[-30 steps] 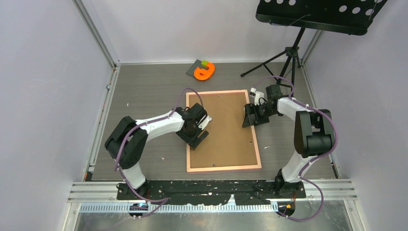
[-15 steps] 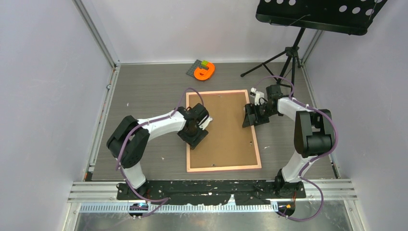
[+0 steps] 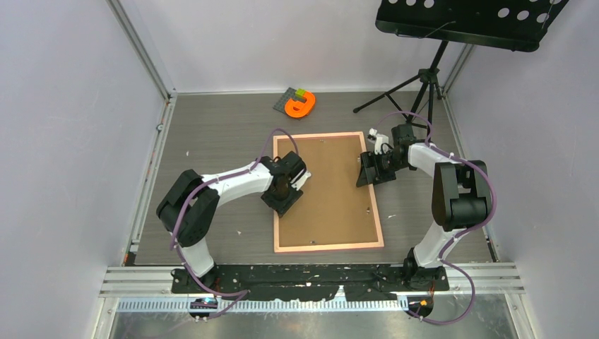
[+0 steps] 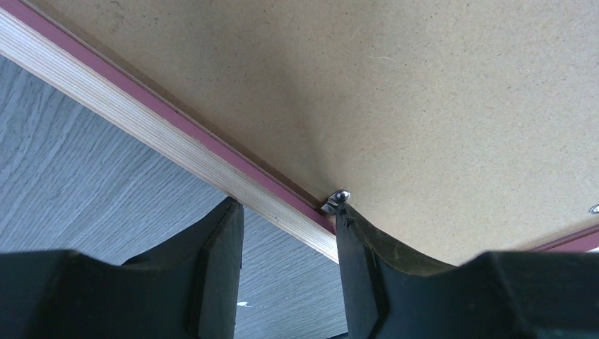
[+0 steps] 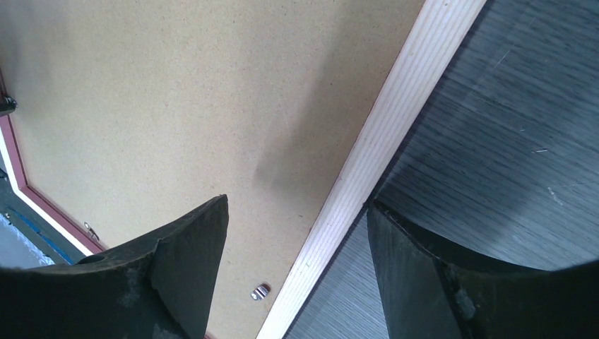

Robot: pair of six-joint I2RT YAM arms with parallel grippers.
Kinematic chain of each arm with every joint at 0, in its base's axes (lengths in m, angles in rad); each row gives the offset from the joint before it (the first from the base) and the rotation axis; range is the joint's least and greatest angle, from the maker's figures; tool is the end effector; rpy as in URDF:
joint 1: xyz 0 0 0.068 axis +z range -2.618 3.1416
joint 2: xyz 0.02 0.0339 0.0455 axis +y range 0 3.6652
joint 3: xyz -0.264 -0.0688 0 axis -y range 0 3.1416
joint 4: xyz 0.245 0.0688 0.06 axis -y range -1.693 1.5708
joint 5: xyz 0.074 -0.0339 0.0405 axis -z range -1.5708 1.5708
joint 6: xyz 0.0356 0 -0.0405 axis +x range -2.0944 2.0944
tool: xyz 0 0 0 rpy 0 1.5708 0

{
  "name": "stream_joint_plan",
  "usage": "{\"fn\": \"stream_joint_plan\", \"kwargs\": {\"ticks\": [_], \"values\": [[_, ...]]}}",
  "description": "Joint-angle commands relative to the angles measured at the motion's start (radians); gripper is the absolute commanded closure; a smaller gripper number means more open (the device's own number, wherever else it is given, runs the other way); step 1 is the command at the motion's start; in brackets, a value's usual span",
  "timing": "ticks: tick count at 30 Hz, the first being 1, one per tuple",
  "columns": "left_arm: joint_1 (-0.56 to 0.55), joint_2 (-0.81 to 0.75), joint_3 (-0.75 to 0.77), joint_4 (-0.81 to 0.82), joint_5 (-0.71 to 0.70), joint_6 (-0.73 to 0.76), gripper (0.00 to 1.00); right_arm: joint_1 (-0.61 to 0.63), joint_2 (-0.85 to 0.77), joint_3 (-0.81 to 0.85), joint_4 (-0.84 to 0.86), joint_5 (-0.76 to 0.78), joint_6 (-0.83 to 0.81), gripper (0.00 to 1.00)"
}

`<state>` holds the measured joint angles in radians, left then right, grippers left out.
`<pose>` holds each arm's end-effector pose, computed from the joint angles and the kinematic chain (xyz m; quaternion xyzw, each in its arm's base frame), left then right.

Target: Put the photo into the frame

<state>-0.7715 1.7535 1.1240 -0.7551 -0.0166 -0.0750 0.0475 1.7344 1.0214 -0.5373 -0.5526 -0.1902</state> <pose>0.2310 -0.2238 0.1697 0.3390 0.9361 -0.0306 0.0882 0.3192 0.0339 0.1601 -0.1558 0.9379 0.2577 0.1723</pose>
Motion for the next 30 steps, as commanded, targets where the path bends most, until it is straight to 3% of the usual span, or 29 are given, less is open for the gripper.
{"fn": "stream_joint_plan", "kwargs": {"ticks": [1,8,13,16,24,30], "values": [[-0.005,0.001,0.007,0.026,0.006,0.003,0.55,-0.006,0.018,-0.010,0.010,0.025,-0.027,0.22],[-0.005,-0.004,0.007,0.028,0.011,0.009,0.54,-0.006,0.019,-0.010,0.010,0.022,-0.028,0.22],[-0.005,-0.032,0.006,0.033,0.011,0.012,0.23,-0.007,0.007,-0.010,0.007,0.021,-0.030,0.22],[-0.003,-0.061,0.011,0.031,0.000,0.013,0.12,-0.008,-0.017,-0.009,0.004,0.024,-0.033,0.22],[0.082,-0.098,0.068,-0.006,0.012,0.025,0.07,-0.008,-0.092,-0.015,-0.013,0.037,-0.047,0.21],[0.210,-0.040,0.139,-0.044,0.116,0.019,0.06,-0.008,-0.103,-0.001,-0.035,0.048,-0.051,0.21]]}}
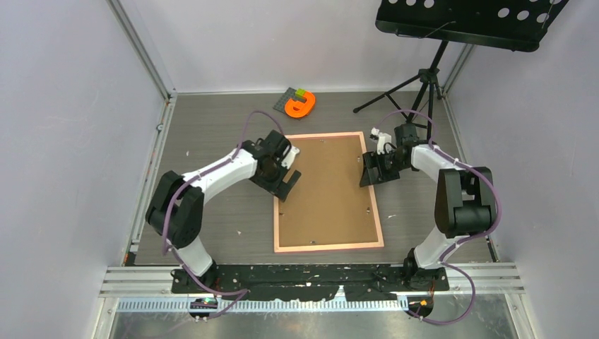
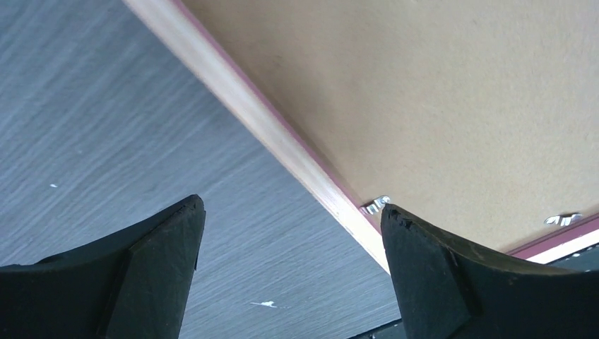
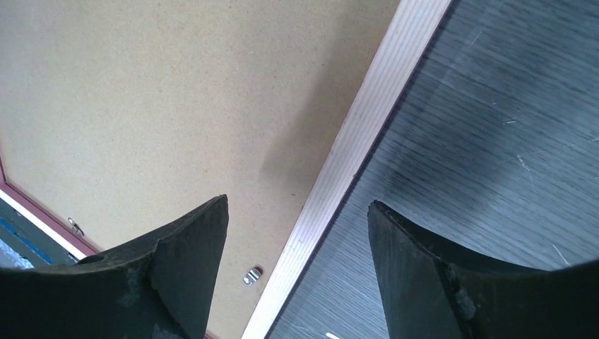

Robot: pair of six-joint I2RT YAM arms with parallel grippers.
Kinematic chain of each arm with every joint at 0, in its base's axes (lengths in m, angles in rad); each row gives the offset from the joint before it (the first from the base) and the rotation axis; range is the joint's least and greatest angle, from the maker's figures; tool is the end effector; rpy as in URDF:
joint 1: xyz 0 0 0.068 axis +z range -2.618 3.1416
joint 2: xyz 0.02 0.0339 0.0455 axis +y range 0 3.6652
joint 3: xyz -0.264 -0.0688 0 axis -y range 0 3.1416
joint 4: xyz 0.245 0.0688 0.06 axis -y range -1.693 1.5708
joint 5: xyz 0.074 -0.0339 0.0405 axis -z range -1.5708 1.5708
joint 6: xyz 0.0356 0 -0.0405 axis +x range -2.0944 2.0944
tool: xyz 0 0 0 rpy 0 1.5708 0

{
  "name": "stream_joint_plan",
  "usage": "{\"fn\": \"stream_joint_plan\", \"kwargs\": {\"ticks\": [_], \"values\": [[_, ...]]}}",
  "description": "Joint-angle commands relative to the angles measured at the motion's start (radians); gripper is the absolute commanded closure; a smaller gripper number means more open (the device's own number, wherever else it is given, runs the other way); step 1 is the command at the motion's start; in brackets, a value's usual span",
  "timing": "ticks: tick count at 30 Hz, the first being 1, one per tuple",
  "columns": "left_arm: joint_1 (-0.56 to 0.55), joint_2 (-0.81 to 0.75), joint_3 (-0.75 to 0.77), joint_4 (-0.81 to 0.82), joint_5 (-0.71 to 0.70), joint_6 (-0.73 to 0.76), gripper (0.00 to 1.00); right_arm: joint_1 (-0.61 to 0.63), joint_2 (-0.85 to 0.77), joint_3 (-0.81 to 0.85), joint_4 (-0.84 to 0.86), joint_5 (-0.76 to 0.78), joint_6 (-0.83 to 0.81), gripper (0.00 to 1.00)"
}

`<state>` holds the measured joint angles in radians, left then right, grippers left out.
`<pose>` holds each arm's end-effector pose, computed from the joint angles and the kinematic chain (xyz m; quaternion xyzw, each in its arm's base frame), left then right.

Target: Put the photo into the frame

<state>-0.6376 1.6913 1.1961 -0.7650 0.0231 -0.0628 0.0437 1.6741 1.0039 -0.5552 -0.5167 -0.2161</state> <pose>0.2641 -0.1967 0.2076 0.2817 0.9469 -0.0638 0.1414 0.3110 0.0312 0.1722 -0.1669 0.9387 0.2364 0.1872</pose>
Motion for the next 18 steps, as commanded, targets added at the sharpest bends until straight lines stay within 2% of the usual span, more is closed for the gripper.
{"fn": "stream_joint_plan", "kwargs": {"ticks": [1,6,11,18], "values": [[0.101,0.042,0.086,-0.043,0.097,0.000,0.06,-0.004,-0.044,0.016,-0.020,0.013,-0.028,0.21],[0.182,0.144,0.172,-0.089,0.195,-0.036,0.10,-0.003,-0.089,0.002,-0.057,0.035,-0.057,0.22],[0.185,0.207,0.239,-0.092,0.159,-0.047,0.16,-0.003,-0.151,-0.028,-0.088,0.060,-0.088,0.22],[0.185,0.255,0.267,-0.094,0.199,-0.084,0.32,-0.005,-0.217,-0.048,-0.092,0.074,-0.096,0.22]]}}
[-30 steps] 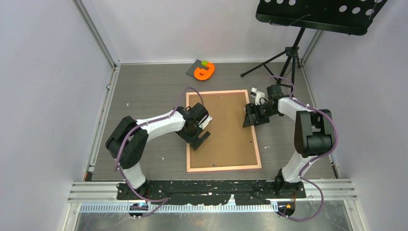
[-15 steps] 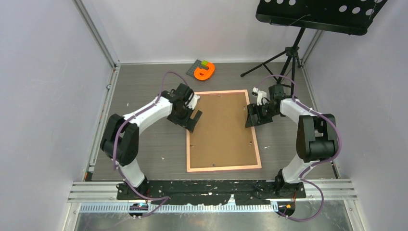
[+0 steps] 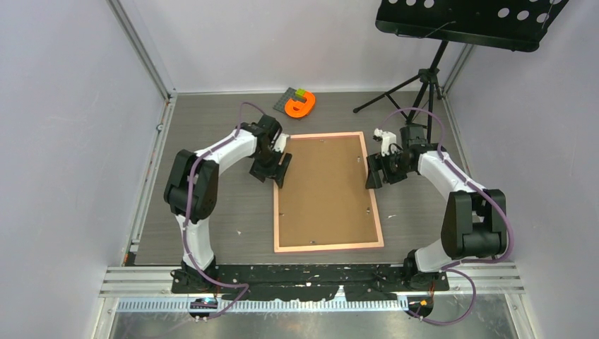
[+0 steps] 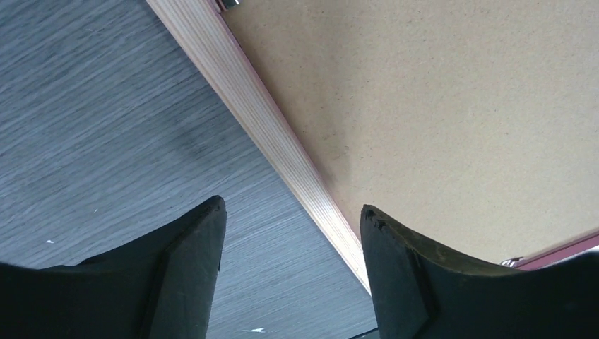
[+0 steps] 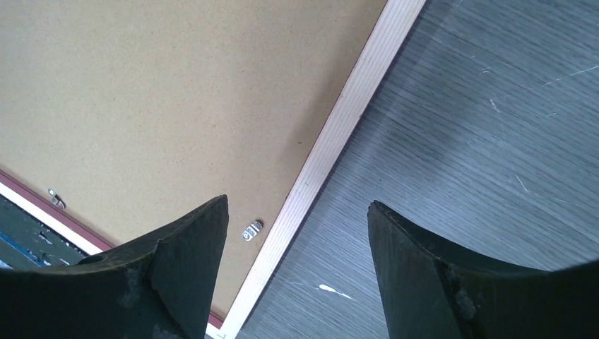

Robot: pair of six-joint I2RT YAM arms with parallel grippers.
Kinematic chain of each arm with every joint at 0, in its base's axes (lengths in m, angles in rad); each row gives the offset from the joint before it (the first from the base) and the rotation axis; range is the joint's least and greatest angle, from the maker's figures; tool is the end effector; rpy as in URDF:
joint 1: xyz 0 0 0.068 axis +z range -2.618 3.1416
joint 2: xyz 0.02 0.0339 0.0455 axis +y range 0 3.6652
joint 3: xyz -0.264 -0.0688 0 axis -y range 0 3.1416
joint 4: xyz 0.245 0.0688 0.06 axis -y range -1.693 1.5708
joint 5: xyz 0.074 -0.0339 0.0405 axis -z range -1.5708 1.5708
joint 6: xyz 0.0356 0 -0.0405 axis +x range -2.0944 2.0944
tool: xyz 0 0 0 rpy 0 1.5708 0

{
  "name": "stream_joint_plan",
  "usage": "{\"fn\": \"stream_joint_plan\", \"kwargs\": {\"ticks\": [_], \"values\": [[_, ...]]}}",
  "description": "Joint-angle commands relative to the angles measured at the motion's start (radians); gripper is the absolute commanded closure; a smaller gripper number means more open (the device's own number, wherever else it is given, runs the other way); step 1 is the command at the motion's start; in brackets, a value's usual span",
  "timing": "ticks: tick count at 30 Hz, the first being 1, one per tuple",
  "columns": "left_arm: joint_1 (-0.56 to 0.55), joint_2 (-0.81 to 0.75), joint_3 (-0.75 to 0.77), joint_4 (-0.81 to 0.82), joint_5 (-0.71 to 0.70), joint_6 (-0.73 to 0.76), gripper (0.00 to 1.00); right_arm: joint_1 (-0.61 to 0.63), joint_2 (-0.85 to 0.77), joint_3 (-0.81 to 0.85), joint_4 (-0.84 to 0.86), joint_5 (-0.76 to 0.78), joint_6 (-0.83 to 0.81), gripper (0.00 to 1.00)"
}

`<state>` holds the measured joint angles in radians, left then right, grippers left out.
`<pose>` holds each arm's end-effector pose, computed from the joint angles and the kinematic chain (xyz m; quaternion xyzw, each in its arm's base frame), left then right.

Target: Put the photo into the frame

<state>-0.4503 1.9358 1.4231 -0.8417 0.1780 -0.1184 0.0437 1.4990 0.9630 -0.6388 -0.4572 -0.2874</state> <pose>0.3399 -0.1713 0.1857 0.1730 0.9750 -0.1150 0.0785 0.2823 0.0281 0.2055 -0.2013 0.9346 0.1973 0.2172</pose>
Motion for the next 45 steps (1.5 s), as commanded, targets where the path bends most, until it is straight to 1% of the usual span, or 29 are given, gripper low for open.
{"fn": "stream_joint_plan", "kwargs": {"ticks": [1,9,16,19,23,31,38,41,45], "values": [[-0.002,0.017,0.040,-0.020,0.046,-0.030,0.34,-0.003,-0.042,-0.007,-0.012,0.011,-0.030,0.22],[-0.002,0.045,0.031,-0.015,0.060,-0.055,0.50,-0.004,-0.040,-0.014,-0.046,0.007,-0.123,0.22],[-0.002,0.058,0.021,-0.002,0.068,-0.066,0.58,0.006,-0.046,-0.020,-0.103,0.002,-0.240,0.22],[-0.002,0.060,0.014,0.008,0.075,-0.070,0.63,0.009,-0.045,-0.024,-0.125,0.003,-0.303,0.22],[-0.005,0.066,0.013,0.010,0.081,-0.076,0.73,0.015,-0.041,-0.037,-0.141,-0.001,-0.335,0.22],[-0.012,0.074,0.016,0.011,0.077,-0.081,0.88,0.084,0.002,-0.054,-0.115,0.028,-0.303,0.22],[-0.016,0.074,0.016,0.012,0.074,-0.082,0.89,0.136,0.028,-0.067,-0.064,0.100,-0.240,0.22],[-0.016,0.074,0.016,0.011,0.075,-0.082,0.92,0.148,0.040,-0.061,-0.042,0.135,-0.203,0.24],[-0.016,0.073,0.016,0.012,0.074,-0.081,0.95,0.162,0.055,-0.051,-0.037,0.146,-0.182,0.24]]}}
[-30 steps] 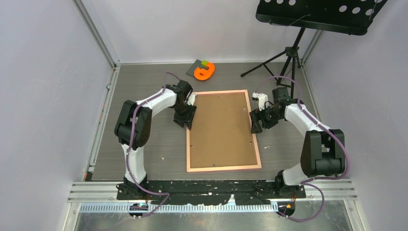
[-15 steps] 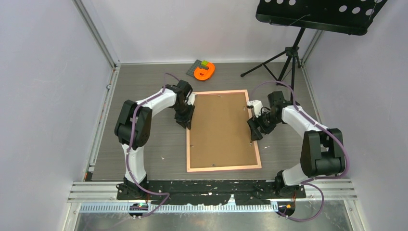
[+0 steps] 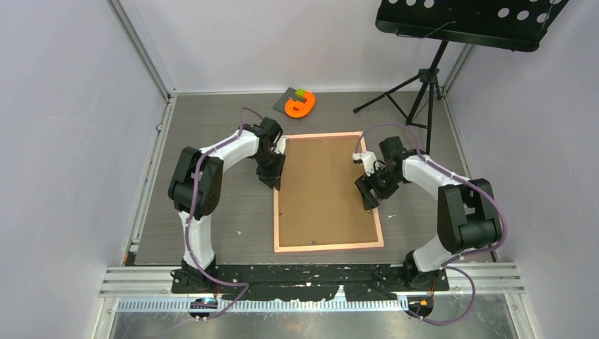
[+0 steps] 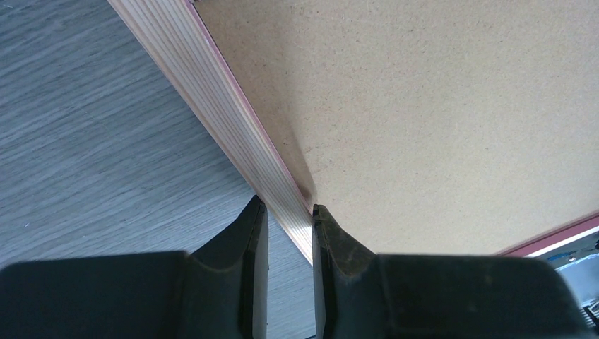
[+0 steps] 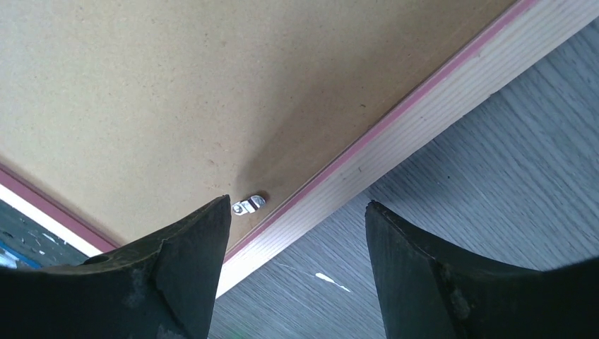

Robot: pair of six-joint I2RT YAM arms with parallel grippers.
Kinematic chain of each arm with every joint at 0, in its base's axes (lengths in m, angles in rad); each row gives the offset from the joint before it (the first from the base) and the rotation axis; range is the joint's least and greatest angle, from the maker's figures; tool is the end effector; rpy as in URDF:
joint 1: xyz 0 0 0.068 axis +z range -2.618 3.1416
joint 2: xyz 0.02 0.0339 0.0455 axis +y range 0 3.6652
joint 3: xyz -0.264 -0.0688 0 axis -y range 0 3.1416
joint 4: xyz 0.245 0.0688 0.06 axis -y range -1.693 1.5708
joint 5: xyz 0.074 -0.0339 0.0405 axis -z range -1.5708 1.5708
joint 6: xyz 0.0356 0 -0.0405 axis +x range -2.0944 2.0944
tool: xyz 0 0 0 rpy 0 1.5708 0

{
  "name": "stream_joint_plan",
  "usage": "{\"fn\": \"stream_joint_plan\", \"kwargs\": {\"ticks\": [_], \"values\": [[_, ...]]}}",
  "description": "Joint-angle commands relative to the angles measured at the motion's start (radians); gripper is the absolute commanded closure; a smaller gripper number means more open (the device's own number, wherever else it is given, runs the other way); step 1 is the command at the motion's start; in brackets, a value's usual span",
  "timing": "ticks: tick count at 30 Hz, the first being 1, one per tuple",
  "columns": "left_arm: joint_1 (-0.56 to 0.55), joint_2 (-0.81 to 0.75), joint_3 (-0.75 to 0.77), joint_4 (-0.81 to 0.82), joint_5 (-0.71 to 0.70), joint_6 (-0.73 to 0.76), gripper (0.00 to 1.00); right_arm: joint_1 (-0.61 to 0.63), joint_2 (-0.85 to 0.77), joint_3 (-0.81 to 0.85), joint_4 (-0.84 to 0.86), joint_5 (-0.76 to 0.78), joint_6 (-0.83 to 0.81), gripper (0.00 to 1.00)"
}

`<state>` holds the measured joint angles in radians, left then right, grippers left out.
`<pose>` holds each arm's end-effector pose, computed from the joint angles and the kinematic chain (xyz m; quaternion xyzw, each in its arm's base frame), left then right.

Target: Put the photo into the frame

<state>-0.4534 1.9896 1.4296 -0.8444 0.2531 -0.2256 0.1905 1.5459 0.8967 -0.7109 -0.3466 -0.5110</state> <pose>0.3420 -0.1766 0.1684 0.1228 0.9810 -0.1460 0.0358 0.2602 0.0625 0.1720 -0.3536 0.9137 0.1528 0.1296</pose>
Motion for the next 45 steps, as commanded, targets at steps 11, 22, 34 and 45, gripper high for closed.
{"fn": "stream_joint_plan", "kwargs": {"ticks": [11,22,34,45], "values": [[-0.013,0.018,0.010,0.013,-0.003,0.029,0.98,0.052,0.029,0.013,0.056,0.102,0.072,0.26],[-0.013,0.014,0.008,0.014,-0.008,0.033,1.00,0.051,0.022,0.000,0.054,0.123,0.049,0.31],[-0.013,0.022,0.014,0.010,-0.013,0.036,1.00,0.053,0.004,-0.018,0.031,0.146,-0.043,0.33],[-0.013,0.018,0.010,0.011,-0.021,0.036,1.00,0.052,-0.010,-0.023,-0.001,0.154,-0.129,0.34]]}}
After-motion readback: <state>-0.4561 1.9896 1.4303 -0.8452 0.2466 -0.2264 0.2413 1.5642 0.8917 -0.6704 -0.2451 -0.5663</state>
